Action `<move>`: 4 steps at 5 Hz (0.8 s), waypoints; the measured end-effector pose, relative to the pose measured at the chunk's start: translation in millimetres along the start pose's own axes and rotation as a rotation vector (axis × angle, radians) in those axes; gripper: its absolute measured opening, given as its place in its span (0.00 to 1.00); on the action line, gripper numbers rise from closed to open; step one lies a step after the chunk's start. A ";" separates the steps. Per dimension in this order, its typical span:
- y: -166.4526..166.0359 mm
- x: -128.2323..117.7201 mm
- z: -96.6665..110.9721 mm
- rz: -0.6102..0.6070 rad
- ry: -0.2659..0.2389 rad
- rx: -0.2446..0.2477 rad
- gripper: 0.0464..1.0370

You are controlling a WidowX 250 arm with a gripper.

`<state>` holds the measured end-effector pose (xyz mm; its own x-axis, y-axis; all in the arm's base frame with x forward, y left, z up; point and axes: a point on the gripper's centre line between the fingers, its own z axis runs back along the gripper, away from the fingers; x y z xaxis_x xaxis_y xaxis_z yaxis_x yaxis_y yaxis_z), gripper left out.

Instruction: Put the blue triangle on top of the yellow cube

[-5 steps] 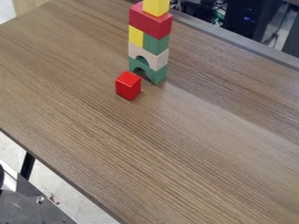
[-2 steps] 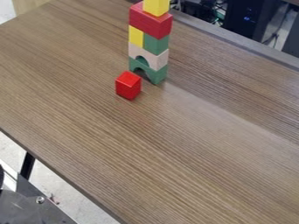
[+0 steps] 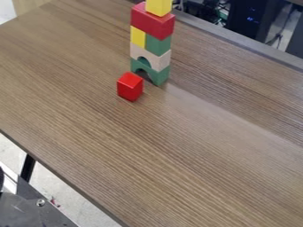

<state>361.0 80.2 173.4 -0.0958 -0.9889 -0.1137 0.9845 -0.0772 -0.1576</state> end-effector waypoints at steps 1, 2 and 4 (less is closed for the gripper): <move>-1.2 0.9 -0.7 0.005 -0.005 -0.008 0.86; -1.4 1.2 -0.4 0.010 -0.007 -0.009 0.97; -17.0 0.4 29.3 0.038 0.003 0.022 0.96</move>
